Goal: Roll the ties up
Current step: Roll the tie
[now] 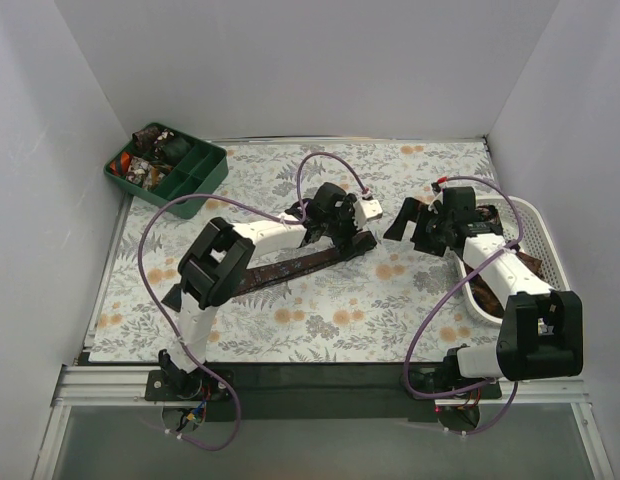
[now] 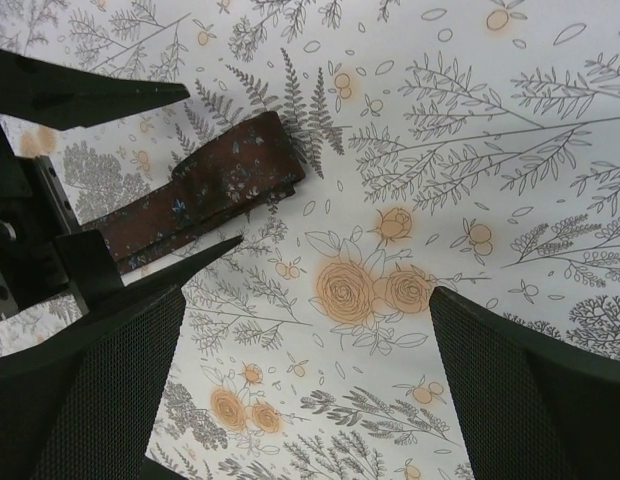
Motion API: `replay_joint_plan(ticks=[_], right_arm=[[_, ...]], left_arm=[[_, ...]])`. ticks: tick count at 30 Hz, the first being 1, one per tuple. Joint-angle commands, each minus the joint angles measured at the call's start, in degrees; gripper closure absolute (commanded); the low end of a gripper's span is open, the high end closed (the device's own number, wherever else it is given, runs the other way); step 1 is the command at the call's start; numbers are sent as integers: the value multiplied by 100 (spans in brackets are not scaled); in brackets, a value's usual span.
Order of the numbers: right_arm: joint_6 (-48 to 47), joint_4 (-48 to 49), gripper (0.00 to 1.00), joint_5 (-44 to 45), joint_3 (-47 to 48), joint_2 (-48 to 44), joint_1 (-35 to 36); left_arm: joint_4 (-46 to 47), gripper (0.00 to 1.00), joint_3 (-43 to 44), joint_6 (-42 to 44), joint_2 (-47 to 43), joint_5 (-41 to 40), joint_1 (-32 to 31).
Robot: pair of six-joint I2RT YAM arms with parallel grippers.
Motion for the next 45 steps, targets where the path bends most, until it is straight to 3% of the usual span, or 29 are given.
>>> replay_joint_plan(ticks=[1, 7, 13, 18, 24, 26, 33, 37, 42, 45], right_arm=[[131, -39, 2, -34, -139, -162, -37], [122, -56, 2, -60, -236, -197, -55], [113, -13, 2, -122, -280, -75, -55], [105, 260, 4, -385, -342, 40, -55], [105, 541, 5, -526, -351, 303, -63], [131, 664, 6, -570, -359, 365, -55], [201, 1042, 10, -807, -517, 550, -46], [193, 1226, 11, -904, -579, 611, -55], [52, 1289, 12, -1088, -404, 778, -90], [-45, 1341, 13, -1220, -263, 909, -151]], left_arm=[[96, 12, 319, 172, 146, 166, -39], [105, 13, 521, 172, 471, 281, -66], [263, 20, 627, 57, 699, 53, -83], [333, 42, 653, 5, 858, -18, -83], [333, 55, 592, -66, 955, 113, -75], [333, 63, 539, -92, 929, 254, -83], [614, 67, -137, -92, 507, 553, -83], [702, 64, -322, -83, 331, 501, -75], [799, 20, -348, -346, -72, 141, -48], [983, 14, -436, -715, -328, 44, 74]])
